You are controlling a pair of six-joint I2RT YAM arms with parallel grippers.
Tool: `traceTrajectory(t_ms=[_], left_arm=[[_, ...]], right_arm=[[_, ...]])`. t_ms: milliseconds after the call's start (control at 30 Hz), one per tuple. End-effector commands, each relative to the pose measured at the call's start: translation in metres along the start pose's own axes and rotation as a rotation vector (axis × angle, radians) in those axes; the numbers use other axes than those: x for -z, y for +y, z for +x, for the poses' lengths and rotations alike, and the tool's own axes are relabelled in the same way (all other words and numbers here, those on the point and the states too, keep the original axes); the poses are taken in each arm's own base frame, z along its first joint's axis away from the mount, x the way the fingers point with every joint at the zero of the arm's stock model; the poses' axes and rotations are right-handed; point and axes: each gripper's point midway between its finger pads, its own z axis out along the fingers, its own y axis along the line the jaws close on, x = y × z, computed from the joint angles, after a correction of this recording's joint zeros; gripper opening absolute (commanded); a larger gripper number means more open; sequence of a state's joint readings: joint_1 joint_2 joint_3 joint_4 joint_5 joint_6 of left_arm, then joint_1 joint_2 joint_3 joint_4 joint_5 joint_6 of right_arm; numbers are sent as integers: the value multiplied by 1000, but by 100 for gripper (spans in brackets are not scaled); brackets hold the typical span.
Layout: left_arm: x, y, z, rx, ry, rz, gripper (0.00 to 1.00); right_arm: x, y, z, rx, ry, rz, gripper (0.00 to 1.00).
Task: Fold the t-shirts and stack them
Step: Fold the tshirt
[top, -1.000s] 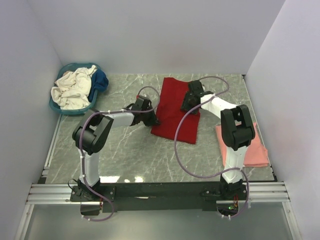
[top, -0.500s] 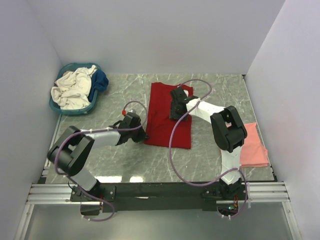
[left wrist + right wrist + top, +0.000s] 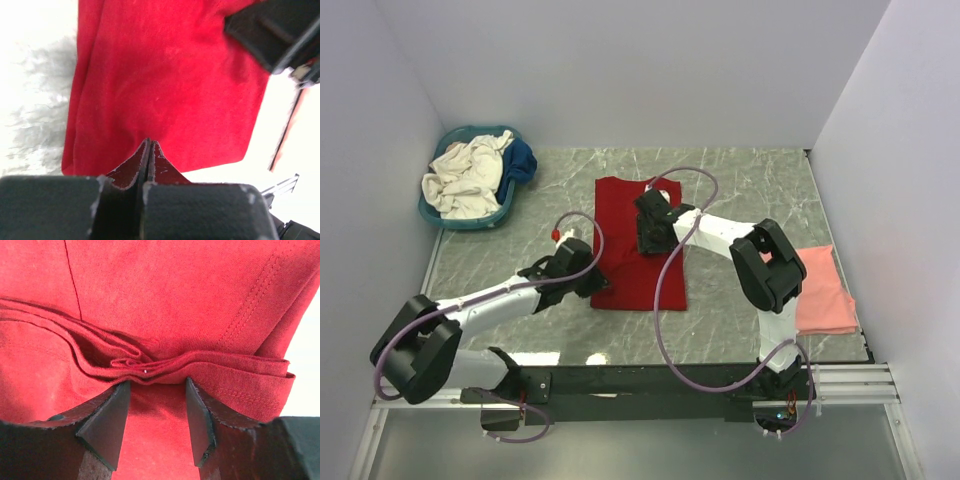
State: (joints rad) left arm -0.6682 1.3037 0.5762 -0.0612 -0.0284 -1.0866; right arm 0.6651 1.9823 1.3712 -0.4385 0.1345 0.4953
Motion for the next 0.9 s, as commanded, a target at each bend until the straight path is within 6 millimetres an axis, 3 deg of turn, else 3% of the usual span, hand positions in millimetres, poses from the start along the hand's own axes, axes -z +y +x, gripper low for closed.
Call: traceTrajectory(t_ms=[0,167,333,367,433,533,867], left_arm=[[14,-28,-40,-44,-119,7,3],[3,-46,-84,-98,-171,-30,5],[-23,-45,-100,-166,-144,-75,8],[-24,-51,-109,-178,-163,-80,14],[-32,-40,-114,-208,-177,-140,27],[-42,-33,-122,-247,-175,-186,33],[-70,-12,-133,-330,-171,-330,39]], right_arm=[[26,11,-23,-4,-62,-57,56],[55,9,-51,-70,-147,-106,56],[78,-3,-63,-135,-211,-142,56],[77,-10,-59,-143,-204,-135,56],[81,-14,-60,-153,-214,-142,56],[80,-24,-54,-167,-210,-140,56],[61,-55,-43,-212,-177,-106,56]])
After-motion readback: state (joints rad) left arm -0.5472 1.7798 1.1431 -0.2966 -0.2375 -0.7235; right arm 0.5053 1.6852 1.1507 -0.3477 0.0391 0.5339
